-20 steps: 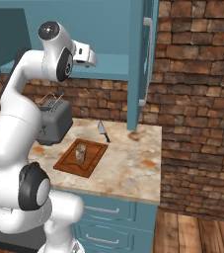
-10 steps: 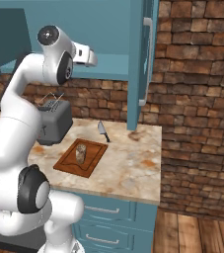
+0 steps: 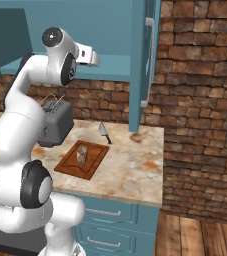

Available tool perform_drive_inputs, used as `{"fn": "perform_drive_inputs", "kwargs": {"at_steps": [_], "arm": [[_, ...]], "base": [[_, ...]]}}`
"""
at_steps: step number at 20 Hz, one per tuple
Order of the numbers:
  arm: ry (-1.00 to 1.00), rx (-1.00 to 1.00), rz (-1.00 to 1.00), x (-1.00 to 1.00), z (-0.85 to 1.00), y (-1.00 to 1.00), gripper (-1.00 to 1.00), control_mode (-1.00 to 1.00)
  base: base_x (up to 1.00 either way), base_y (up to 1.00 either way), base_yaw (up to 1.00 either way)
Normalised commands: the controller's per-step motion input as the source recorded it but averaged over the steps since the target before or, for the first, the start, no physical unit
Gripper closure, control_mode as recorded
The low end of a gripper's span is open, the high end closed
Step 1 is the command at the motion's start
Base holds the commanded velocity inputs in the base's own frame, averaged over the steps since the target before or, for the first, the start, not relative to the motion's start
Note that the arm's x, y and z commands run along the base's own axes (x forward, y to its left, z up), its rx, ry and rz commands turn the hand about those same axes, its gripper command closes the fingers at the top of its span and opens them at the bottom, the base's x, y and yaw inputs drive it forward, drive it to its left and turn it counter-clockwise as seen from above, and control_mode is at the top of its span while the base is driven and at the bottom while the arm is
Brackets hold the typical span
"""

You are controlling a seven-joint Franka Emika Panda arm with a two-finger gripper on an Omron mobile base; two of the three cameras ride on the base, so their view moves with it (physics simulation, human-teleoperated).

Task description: Pick the bread, place it on the cutting board, pick the jam, place it on the counter, and close the cabinet.

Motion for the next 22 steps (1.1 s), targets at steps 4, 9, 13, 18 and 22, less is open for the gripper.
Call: {"fn": "perform_drive_inputs", "kwargs": {"at_steps": [4, 9, 13, 18, 22], "arm": [[0.0, 0.0, 0.0, 0.21, 0.0, 0.0, -1.0, -1.0], [0.0, 0.0, 0.0, 0.23, 0.0, 0.04, -1.0, -1.0], [0.0, 0.0, 0.0, 0.19, 0.0, 0.05, -1.0, -1.0], [0.0, 0.0, 0.0, 0.21, 0.0, 0.02, -1.0, -1.0], [0.0, 0.0, 0.0, 0.2, 0.0, 0.0, -1.0, -1.0]], "base": [[0.0, 0.0, 0.0], [0.0, 0.0, 0.0], [0.0, 0.0, 0.0], [0.0, 0.0, 0.0], [0.0, 0.0, 0.0]]}}
